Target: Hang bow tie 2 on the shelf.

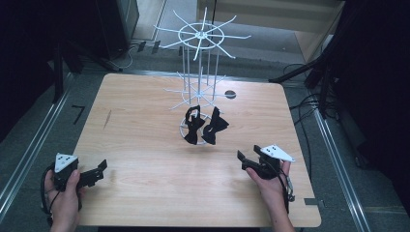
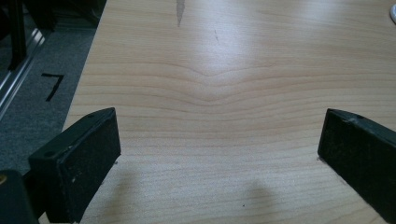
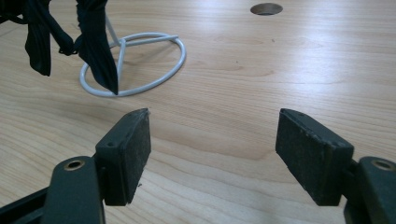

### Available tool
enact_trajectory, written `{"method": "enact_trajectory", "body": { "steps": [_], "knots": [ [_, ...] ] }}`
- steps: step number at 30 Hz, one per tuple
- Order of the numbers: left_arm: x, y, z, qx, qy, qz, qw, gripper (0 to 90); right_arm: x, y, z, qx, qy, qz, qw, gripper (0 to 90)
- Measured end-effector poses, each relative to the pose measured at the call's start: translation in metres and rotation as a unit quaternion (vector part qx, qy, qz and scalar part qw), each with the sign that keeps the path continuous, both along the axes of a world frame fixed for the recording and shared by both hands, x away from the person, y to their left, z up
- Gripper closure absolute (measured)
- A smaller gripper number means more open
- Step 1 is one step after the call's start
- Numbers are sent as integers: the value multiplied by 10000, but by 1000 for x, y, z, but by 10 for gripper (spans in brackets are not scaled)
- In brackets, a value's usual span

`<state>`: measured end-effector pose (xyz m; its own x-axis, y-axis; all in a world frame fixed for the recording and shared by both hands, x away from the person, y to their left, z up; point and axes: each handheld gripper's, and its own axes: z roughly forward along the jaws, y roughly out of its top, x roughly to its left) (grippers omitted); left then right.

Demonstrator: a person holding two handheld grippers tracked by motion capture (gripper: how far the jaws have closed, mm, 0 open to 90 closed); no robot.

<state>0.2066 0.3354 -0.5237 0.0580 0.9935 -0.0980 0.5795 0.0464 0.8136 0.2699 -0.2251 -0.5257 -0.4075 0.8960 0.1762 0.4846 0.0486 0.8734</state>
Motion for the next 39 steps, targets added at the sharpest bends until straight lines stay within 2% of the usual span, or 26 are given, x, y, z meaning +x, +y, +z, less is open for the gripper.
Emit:
{"method": "enact_trajectory", "body": {
  "steps": [13, 22, 39],
  "knots": [
    [0, 0, 0, 12, 2, 10, 10000, 0, -9, -25, -2, -24, -28, -203, 9998, 279],
    [0, 0, 0, 14, 0, 11, 10000, 0, -16, -44, -4, 12, -82, -199, 9998, 258],
    [0, -1, 0, 12, 40, -4, 10000, 0, -29, -71, -8, -59, -38, -399, 9992, 251]
  ]
}}
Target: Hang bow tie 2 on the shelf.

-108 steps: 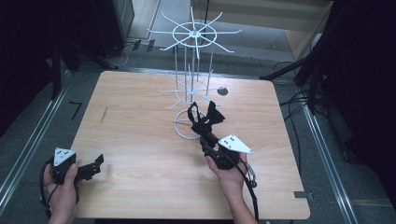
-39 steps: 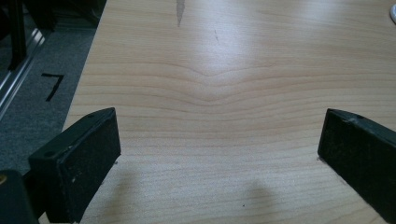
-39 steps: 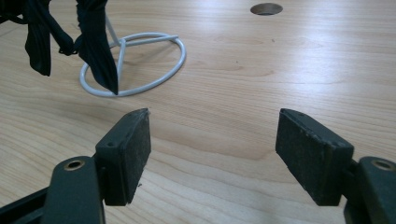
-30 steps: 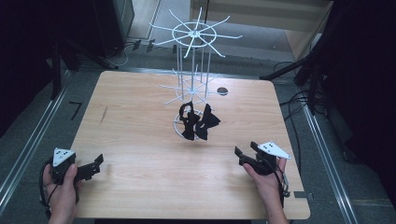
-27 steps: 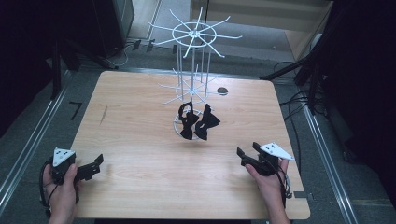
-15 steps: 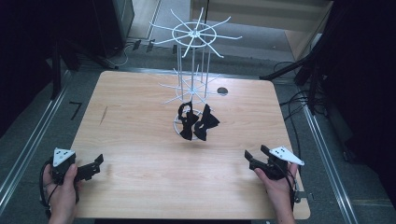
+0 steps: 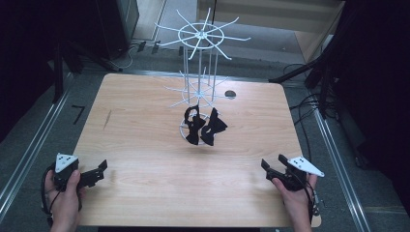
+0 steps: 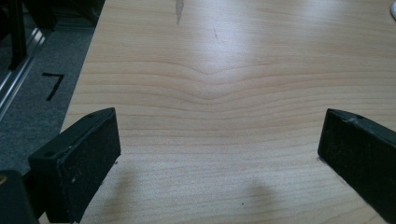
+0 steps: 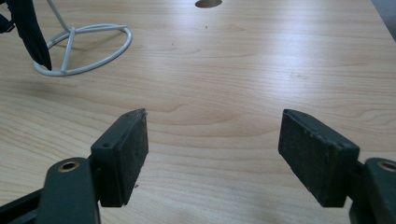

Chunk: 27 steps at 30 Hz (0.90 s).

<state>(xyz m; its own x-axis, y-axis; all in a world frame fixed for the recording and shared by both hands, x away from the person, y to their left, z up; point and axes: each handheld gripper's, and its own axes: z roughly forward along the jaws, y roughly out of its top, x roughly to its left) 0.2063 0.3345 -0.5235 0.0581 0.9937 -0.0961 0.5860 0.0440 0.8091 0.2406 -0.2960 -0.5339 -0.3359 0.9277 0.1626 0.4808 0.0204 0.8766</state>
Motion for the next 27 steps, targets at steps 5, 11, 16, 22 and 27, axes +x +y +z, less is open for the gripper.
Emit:
{"method": "enact_trajectory", "body": {
  "steps": [5, 11, 16, 22, 27],
  "knots": [
    [0, 0, 0, 6, -2, 3, 10000, 0, -3, -6, -1, -9, -12, -45, 10000, 251],
    [0, 0, 0, 23, -7, 8, 10000, 0, -8, -16, -3, -36, -5, -123, 9999, 251],
    [0, 0, 0, 28, -3, 11, 10000, 0, -13, -24, -3, -16, 17, -190, 9998, 251],
    [0, 0, 0, 30, -5, 9, 10000, 0, -17, -33, -5, -52, 32, -268, 9996, 251],
    [0, 0, 0, 23, -6, 11, 10000, 0, -19, -39, -8, -148, 37, -311, 9994, 251]
  ]
}}
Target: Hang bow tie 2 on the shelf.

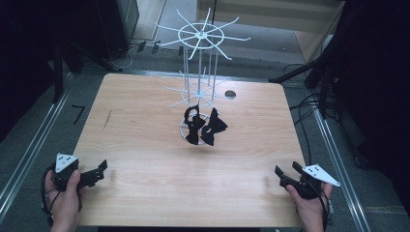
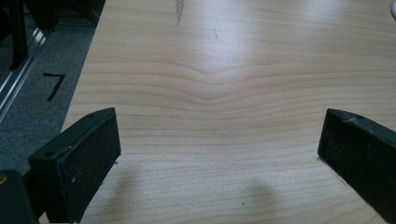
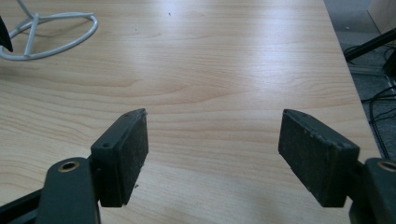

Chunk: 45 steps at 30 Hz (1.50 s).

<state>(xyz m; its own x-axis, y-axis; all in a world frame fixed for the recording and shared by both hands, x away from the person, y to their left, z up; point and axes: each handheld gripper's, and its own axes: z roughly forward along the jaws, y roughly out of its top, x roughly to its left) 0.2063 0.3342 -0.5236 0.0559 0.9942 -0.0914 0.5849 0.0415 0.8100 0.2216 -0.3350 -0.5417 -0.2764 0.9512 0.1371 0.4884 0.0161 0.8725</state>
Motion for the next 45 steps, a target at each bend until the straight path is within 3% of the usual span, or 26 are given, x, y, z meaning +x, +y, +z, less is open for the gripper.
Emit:
{"method": "enact_trajectory", "body": {
  "steps": [14, 30, 45],
  "knots": [
    [0, 1, 0, -28, -3, 1, 10000, 0, -3, -11, -4, 17, 33, -82, 10000, 252],
    [0, 1, 0, -34, -15, 9, 10000, 0, -5, -33, -9, 109, 76, -441, 9989, 268],
    [0, 0, 0, -23, 8, 6, 10000, 0, -5, -37, -10, 183, 167, -518, 9984, 268]
  ]
}}
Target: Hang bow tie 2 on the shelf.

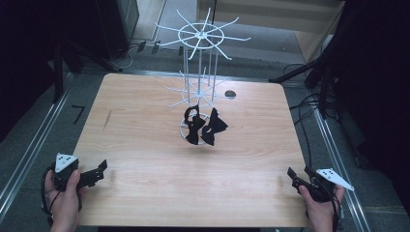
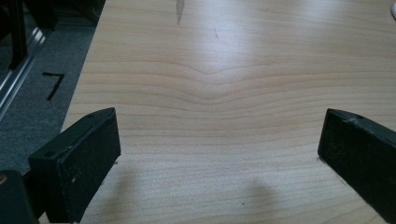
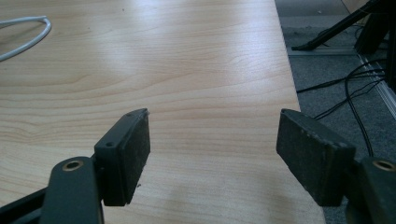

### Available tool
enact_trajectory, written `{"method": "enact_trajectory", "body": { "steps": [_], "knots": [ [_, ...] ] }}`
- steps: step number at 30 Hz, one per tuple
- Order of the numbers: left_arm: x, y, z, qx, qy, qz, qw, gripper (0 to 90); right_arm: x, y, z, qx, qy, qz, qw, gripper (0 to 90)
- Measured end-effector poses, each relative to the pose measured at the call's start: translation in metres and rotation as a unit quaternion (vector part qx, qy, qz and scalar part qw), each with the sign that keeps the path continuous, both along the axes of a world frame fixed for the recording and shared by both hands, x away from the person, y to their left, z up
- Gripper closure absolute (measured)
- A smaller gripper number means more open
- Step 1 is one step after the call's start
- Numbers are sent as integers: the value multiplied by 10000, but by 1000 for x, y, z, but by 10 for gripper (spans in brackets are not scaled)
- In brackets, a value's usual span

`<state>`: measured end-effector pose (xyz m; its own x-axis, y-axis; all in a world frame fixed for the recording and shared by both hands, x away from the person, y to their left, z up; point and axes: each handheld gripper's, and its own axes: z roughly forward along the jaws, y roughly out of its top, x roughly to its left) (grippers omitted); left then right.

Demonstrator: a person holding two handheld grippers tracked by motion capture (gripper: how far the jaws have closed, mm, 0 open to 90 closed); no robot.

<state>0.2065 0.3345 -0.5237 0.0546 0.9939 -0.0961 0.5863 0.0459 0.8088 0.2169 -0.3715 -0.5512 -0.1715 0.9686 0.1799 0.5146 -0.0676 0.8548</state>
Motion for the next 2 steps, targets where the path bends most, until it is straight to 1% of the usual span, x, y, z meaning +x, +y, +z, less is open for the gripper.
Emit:
{"method": "enact_trajectory", "body": {
  "steps": [2],
  "knots": [
    [0, 0, 0, 0, 3, -1, 10000, 0, 0, 0, 0, -4, -4, -10, 10000, 269]
  ]
}}
